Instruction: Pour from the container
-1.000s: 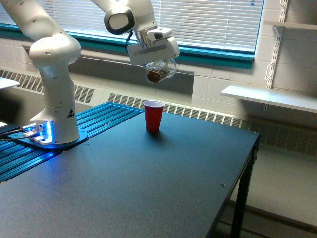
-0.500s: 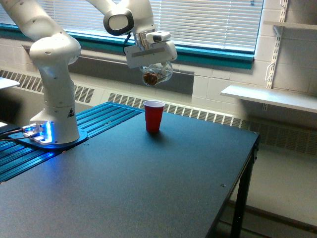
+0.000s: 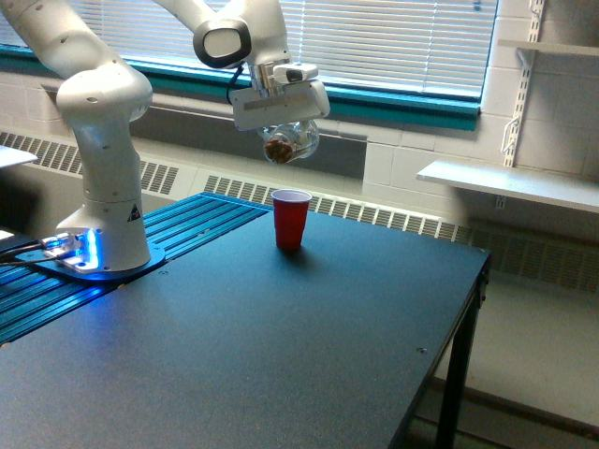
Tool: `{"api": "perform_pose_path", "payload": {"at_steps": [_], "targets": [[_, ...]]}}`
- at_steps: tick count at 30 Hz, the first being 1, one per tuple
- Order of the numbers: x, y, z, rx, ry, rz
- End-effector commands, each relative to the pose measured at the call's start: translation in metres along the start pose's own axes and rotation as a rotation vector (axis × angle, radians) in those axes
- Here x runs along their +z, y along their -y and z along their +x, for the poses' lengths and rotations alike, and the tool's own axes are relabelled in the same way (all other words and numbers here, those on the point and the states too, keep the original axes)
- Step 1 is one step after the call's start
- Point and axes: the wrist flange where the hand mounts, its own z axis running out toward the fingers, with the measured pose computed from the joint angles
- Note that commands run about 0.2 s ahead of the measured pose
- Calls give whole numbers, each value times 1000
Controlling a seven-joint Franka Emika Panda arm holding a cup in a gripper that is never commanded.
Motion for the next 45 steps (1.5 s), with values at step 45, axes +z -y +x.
{"api": "perform_pose_path", "payload": {"at_steps": [45], "targets": [[26, 20, -3, -72, 131, -67]]}}
